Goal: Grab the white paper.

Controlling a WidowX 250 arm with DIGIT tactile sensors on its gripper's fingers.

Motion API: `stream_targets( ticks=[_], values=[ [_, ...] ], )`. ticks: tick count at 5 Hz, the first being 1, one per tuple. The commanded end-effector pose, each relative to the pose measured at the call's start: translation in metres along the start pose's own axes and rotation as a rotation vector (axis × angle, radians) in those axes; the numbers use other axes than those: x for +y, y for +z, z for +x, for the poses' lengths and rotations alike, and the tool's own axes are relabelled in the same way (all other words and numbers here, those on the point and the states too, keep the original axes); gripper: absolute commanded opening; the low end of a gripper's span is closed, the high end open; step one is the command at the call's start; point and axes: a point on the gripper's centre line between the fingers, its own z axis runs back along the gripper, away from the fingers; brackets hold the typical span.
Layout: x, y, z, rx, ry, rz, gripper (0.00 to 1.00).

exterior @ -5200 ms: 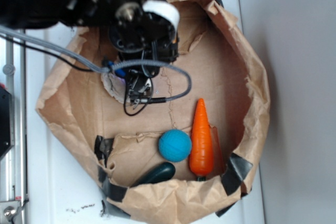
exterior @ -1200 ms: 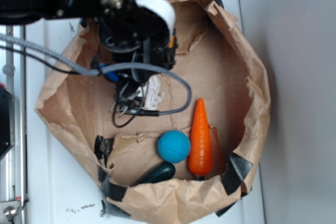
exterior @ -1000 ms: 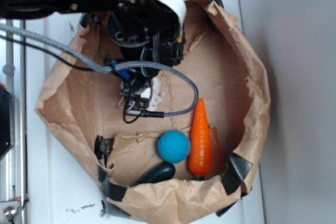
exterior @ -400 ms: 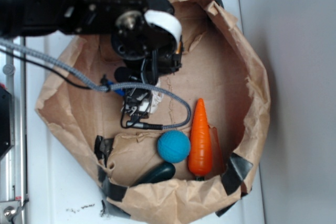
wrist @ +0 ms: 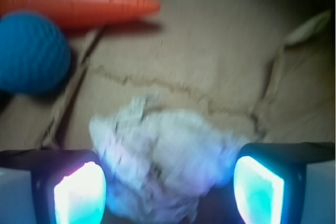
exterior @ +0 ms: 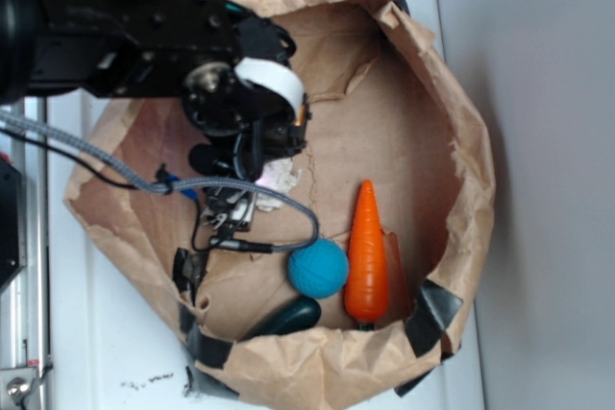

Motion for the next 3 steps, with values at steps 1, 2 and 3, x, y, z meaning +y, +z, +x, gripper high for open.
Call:
stream_targets(
  ticks=[1, 2, 3],
  values=[
    [-0.001, 0.008, 0.005, -0.027, -0.055, -0.004, 1.0],
    [-0.001, 0.01, 0.01, -0.03, -0.041, -0.005, 1.0],
    [-0.001, 0.017, 0.019, -0.024, -0.009, -0.017, 1.0]
  ],
)
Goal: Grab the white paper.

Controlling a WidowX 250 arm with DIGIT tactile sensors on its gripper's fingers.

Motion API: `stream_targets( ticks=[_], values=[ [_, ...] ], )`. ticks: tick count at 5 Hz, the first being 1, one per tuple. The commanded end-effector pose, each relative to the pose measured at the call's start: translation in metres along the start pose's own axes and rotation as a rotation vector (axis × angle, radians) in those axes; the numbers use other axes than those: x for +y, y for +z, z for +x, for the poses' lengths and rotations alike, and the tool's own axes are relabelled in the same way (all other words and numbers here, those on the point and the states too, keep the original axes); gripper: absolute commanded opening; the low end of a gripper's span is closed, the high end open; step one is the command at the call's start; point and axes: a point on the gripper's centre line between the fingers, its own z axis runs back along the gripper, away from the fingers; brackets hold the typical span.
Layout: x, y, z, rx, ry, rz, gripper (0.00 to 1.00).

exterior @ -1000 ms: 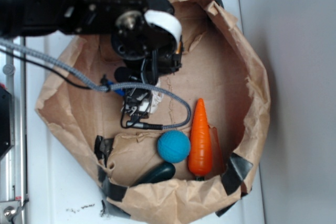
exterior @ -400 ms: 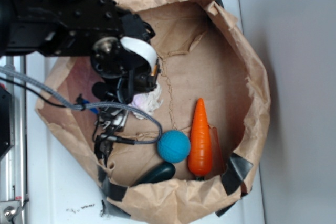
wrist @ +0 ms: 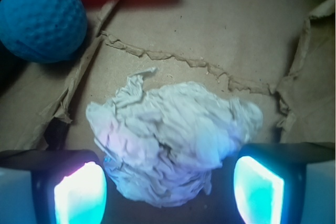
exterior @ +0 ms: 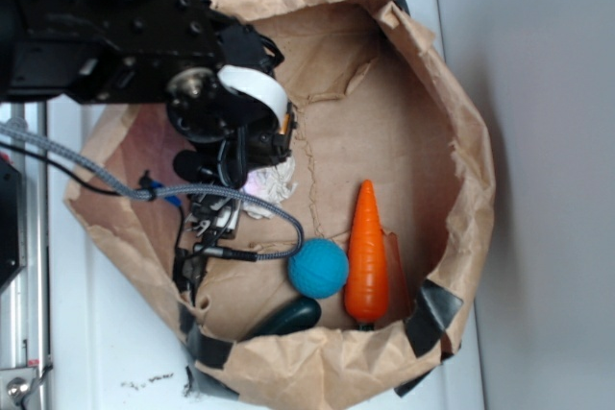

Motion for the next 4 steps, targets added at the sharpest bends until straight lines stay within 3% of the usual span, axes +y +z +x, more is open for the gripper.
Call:
stream_targets(
  ticks=[1, 3, 4],
  values=[
    [0.0081, 0.0277, 0.0329, -0.022, 0.036, -0.02, 1.0],
    [0.0052, 0.0372, 0.0393, -0.004, 0.059, -0.051, 1.0],
    [0.0008, 0.0298, 0.0373, -0.01, 0.05, -0.029, 1.0]
  ],
)
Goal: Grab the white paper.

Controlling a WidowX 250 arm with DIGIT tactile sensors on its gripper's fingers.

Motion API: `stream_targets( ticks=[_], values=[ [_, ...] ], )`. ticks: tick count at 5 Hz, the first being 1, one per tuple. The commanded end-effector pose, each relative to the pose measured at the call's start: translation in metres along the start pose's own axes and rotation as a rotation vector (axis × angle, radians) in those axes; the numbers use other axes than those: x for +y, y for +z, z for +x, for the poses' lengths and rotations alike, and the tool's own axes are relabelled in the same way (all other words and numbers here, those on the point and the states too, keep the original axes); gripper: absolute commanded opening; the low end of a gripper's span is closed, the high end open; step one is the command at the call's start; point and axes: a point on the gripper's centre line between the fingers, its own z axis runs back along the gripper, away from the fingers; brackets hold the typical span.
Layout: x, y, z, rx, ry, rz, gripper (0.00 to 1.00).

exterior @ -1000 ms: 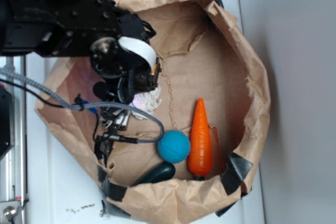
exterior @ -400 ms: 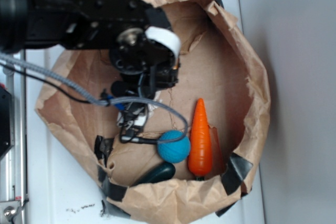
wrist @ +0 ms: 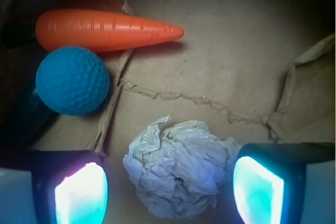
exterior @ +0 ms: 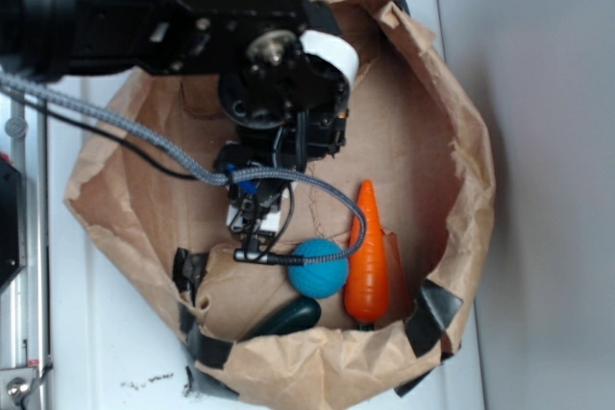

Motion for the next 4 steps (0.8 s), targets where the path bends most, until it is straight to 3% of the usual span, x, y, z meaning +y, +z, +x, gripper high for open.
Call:
stream_targets(
  ticks=[1, 4],
  values=[
    [0.001, -0.003, 0.007, -0.067, -0.043, 0.053, 1.0],
    [-0.013, -0.029, 0.004, -0.089, -0.062, 0.095, 1.0]
  ],
)
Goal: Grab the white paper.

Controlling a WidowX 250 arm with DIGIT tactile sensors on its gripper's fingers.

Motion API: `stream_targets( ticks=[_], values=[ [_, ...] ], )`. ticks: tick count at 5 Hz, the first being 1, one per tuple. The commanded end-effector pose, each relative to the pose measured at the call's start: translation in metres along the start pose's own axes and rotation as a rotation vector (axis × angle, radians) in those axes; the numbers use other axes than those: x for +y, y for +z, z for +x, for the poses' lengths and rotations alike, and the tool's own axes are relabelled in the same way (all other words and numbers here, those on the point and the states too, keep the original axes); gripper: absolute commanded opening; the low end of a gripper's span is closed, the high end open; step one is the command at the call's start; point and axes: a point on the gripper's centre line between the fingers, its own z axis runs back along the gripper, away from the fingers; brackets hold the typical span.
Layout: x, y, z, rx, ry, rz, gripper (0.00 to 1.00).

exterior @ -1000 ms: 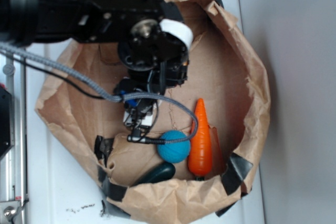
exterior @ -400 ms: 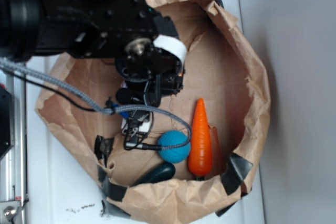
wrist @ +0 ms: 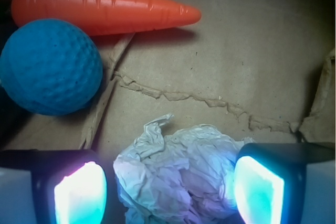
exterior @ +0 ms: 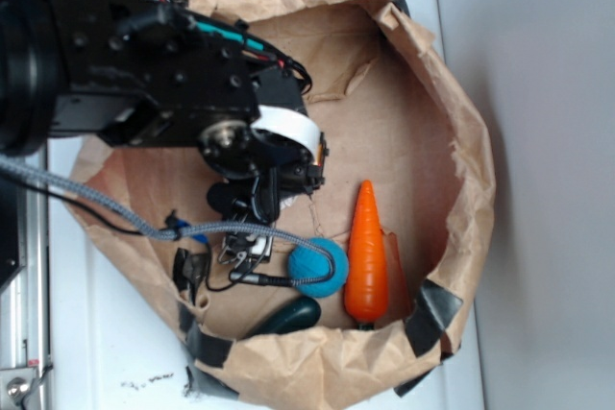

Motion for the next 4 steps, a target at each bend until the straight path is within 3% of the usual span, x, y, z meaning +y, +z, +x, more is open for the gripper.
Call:
stream_targets(
  ticks=[1, 4],
  values=[
    [0.0039, 0.0015, 0.0111, -0.023, 0.023, 0.01, 0.0],
    [0.0131, 0.0063, 0.0121, -0.044, 0.056, -0.019, 0.0]
  ],
)
